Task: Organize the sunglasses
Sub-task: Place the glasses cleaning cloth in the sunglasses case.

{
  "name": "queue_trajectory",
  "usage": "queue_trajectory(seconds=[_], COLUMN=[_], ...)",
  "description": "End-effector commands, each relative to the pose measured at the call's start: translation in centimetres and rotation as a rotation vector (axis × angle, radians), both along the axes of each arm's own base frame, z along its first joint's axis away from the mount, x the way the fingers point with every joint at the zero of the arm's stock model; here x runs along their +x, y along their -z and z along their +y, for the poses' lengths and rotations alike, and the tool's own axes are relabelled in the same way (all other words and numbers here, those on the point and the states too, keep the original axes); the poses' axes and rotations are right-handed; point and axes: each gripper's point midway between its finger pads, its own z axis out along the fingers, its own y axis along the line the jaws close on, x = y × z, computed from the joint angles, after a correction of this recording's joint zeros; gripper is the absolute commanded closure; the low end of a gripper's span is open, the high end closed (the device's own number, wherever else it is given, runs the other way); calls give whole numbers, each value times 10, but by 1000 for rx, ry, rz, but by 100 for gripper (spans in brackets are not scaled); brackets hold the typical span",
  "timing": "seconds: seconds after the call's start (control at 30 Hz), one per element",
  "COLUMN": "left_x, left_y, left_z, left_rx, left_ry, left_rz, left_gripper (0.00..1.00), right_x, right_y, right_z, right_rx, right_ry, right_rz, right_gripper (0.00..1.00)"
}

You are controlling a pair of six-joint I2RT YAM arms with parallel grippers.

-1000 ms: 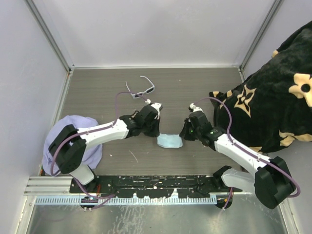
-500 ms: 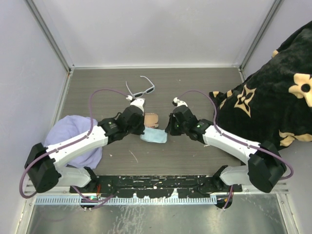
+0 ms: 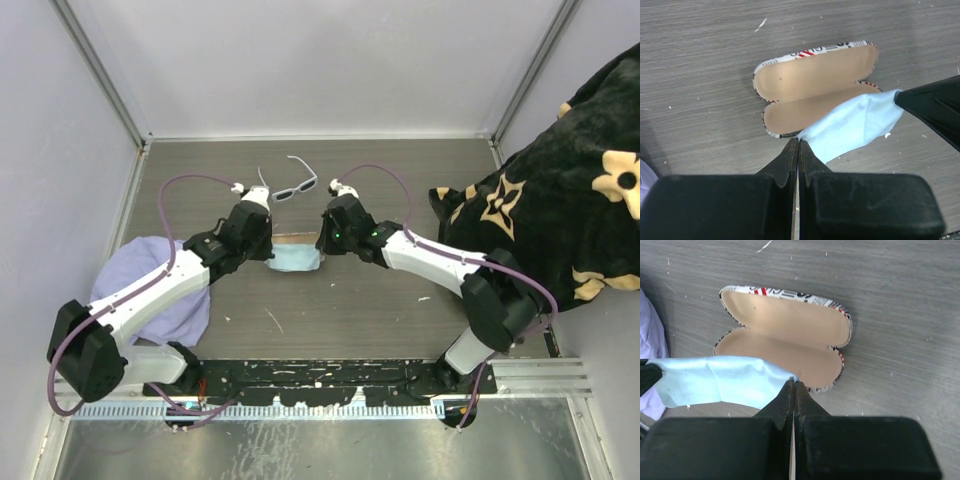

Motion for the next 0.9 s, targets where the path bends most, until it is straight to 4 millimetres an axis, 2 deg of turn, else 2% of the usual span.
queue_trajectory(seconds=[0.0, 0.27, 0.5, 0.87], left_x=[25, 46, 59, 75], left_y=[1, 27, 37, 47], left_z=[-1, 2, 2, 4], left_rx=[-4, 14, -8, 17], left_ry=[2, -19, -31, -48], left_rz=[-39, -9, -16, -20], left_gripper=[100, 100, 100, 100], right_x=[32, 50, 62, 72], right_y=[-31, -16, -5, 2], right_z=[21, 25, 17, 19], right_rx=[34, -13, -36, -49], right_ry=[-3, -3, 11, 12], right_rz=[-120, -112, -102, -99], right_gripper=[100, 100, 100, 100])
